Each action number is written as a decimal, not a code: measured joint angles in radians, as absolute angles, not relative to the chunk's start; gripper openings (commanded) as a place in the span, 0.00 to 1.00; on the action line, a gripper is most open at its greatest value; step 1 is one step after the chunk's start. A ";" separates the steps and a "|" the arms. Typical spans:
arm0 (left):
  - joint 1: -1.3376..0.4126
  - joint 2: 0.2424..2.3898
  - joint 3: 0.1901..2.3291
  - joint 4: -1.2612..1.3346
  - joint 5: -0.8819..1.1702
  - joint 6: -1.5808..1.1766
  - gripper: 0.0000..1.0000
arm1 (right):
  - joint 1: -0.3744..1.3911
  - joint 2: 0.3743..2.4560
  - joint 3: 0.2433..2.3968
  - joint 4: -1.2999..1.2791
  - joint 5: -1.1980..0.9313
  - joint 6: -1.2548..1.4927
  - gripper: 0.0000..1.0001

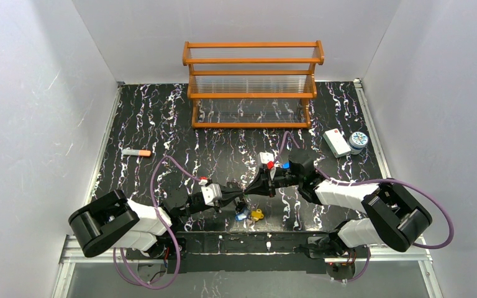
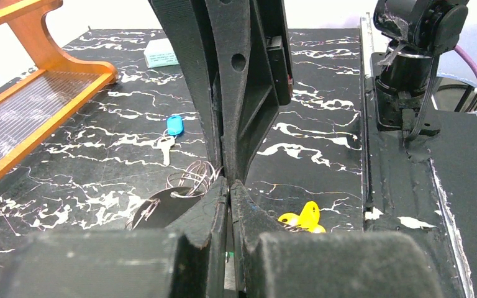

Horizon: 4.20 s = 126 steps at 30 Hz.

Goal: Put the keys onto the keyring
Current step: Adjust the key on the keyring.

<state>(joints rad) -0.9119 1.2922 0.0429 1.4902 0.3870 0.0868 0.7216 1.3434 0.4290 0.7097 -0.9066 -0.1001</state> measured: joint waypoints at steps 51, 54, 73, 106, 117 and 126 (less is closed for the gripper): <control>-0.928 1.441 0.191 1.114 0.406 0.236 0.15 | 0.865 1.497 0.828 -0.236 -0.410 -0.366 0.01; -0.936 1.486 0.190 1.156 0.406 0.220 0.16 | 0.865 1.497 0.826 -0.232 -0.416 -0.364 0.01; -0.952 1.413 0.125 1.218 0.236 0.198 0.21 | 0.879 1.497 0.821 -0.222 -0.423 -0.363 0.01; -0.964 1.552 0.177 1.250 0.323 0.182 0.12 | 0.891 1.497 0.820 -0.241 -0.406 -0.363 0.01; -0.974 1.589 0.179 1.289 0.321 0.175 0.10 | 0.891 1.494 0.799 -0.224 -0.414 -0.363 0.01; -0.978 1.599 0.175 1.324 0.298 0.151 0.00 | 0.889 1.444 0.746 -0.176 -0.419 -0.366 0.11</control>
<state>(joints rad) -0.9775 1.5986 0.1745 1.3239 0.2981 0.1509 0.8890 1.4441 0.7460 -0.1761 -0.4194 -0.3660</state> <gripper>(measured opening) 0.030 0.033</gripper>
